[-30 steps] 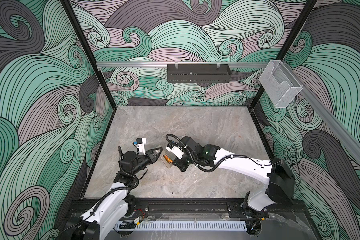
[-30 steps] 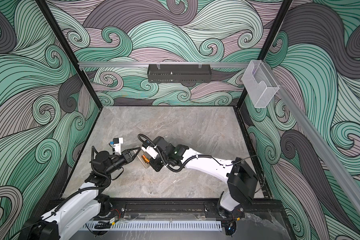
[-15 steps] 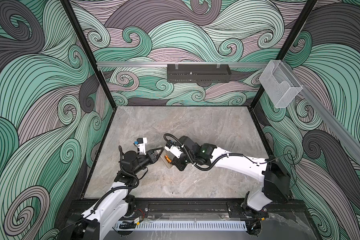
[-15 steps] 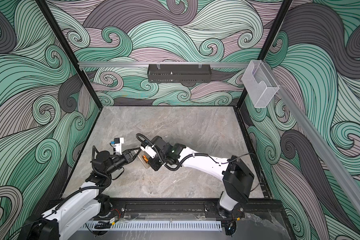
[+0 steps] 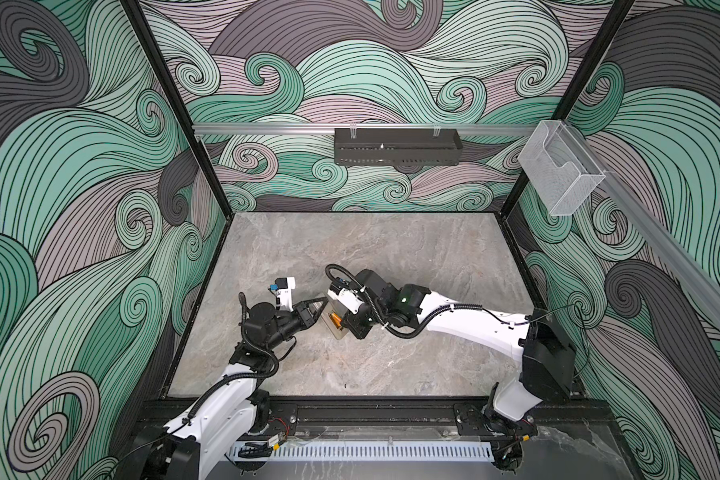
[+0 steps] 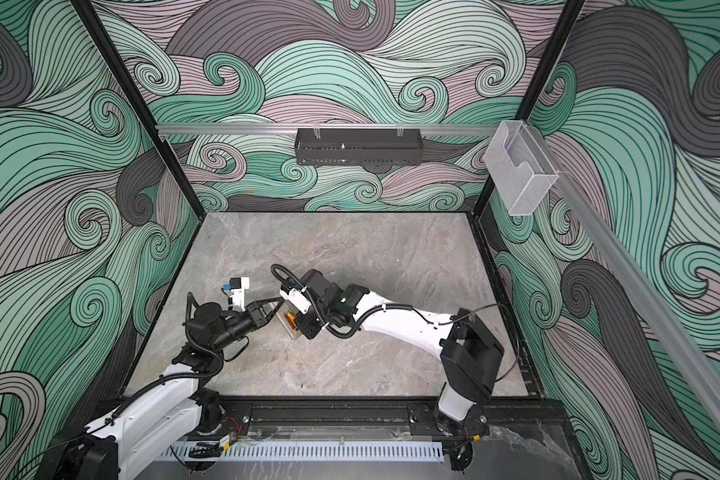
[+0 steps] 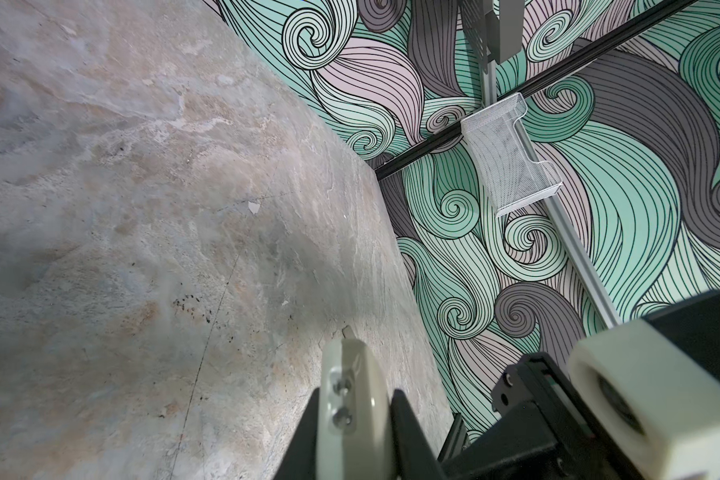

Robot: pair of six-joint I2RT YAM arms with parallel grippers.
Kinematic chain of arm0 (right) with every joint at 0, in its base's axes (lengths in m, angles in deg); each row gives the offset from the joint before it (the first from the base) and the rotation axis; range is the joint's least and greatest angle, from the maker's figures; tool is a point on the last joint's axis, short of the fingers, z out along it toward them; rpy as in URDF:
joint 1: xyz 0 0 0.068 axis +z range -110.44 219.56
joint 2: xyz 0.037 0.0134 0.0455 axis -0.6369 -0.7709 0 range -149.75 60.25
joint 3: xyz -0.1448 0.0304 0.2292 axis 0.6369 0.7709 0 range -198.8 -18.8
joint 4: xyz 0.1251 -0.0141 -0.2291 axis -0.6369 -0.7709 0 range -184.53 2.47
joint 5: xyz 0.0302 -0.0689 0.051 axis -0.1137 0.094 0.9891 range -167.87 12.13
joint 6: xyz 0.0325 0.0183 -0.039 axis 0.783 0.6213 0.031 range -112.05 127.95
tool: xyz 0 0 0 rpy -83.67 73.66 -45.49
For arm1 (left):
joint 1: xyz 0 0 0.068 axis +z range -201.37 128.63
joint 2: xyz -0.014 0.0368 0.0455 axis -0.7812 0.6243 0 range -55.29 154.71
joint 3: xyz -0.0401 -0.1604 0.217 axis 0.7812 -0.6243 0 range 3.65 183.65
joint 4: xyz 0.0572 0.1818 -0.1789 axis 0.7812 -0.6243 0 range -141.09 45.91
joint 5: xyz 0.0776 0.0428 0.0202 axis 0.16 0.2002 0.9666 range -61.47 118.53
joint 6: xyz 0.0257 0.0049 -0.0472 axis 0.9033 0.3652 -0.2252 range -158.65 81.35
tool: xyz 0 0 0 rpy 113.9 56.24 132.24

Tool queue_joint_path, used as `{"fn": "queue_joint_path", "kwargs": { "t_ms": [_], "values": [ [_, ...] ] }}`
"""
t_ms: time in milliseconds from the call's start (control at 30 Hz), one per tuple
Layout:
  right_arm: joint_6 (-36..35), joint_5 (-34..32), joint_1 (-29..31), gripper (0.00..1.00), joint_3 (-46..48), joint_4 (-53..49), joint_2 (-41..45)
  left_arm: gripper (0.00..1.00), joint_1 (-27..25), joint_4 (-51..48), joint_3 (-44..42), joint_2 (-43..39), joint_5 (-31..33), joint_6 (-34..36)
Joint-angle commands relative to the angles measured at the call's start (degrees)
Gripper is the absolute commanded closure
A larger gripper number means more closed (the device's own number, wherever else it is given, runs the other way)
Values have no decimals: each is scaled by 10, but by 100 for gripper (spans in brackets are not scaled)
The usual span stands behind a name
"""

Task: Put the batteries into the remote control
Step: 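Lower the battery into the empty slot with the right gripper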

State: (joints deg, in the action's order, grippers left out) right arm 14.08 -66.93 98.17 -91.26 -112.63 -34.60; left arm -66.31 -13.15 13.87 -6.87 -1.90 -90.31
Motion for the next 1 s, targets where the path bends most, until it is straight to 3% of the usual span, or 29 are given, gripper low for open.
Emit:
{"fn": "queue_joint_path", "kwargs": {
  "t_ms": [0,967],
  "values": [
    [6,-2,-2,100,-12,-6,-7,100,-7,26,0,2,-4,3],
    [16,27,0,100,-1,-4,-19,100,-10,14,-9,-16,42,-8]
  ]
}}
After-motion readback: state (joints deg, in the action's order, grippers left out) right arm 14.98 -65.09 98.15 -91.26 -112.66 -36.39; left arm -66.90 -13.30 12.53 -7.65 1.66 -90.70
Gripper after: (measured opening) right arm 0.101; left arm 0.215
